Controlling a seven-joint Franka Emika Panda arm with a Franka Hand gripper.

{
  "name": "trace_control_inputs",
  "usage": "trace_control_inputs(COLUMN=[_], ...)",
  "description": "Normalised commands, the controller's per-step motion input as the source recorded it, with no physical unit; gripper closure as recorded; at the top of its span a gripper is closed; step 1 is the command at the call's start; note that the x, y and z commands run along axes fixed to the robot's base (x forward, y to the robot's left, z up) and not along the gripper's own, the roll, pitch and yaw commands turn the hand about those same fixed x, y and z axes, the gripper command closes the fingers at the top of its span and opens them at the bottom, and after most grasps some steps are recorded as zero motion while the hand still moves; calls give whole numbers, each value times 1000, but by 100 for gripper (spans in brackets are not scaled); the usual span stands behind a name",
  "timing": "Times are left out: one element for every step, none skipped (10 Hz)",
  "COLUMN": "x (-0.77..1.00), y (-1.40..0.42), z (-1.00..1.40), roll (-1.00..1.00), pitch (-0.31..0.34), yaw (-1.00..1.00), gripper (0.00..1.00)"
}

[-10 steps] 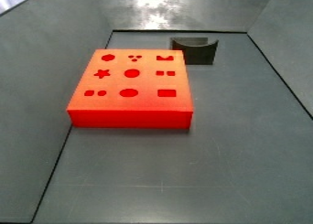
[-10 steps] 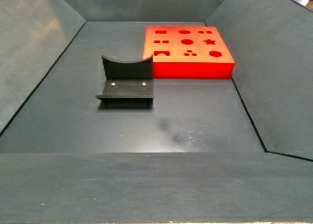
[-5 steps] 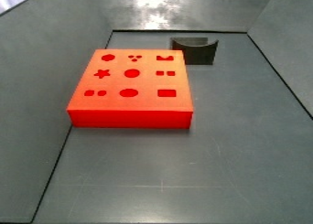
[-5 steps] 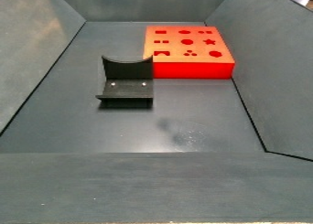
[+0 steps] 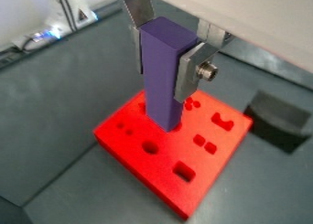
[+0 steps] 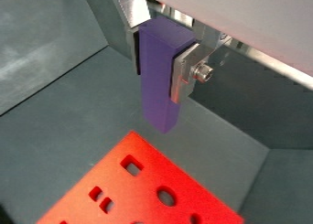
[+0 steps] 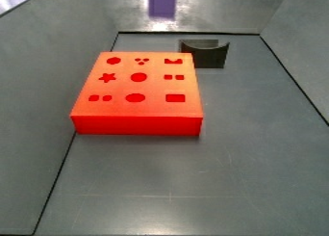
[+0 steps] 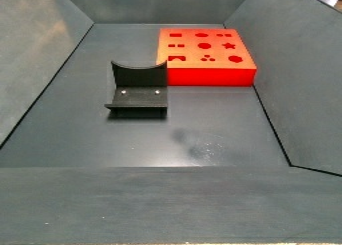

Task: Pick up the rectangle object. Move up. Place the rectangle object on the fixture. Regrasp the rectangle object. Move to above the board. Insert the rectangle object.
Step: Insert the rectangle object.

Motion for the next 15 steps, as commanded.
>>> trace_control_inputs(x=[646,320,266,191,0,-166,-211,-86,0,0,57,154,103,31,83], y=[303,540,597,586,420,157,0,-209,-171,-237,-351,-226,-134,0,43], z=[-817,-674,-680,-700,-697,-720,-754,-817,-769,-563,-423,-406,-389,-249,-154], roll=[-114,-223,-233,-197,-97,-59,13,129,209,316,386,401,233,63,0], pitch=[-67,-130,-134,-150,-236,-267,-256,-197,-146,-96,-24,-20,0,0,19], yaw=[-129,43,180,94,0,51,174,126,109,143,303,403,200,43,0], gripper=[100,100,100,100,100,100,100,100,100,100,100,100,100,100,100])
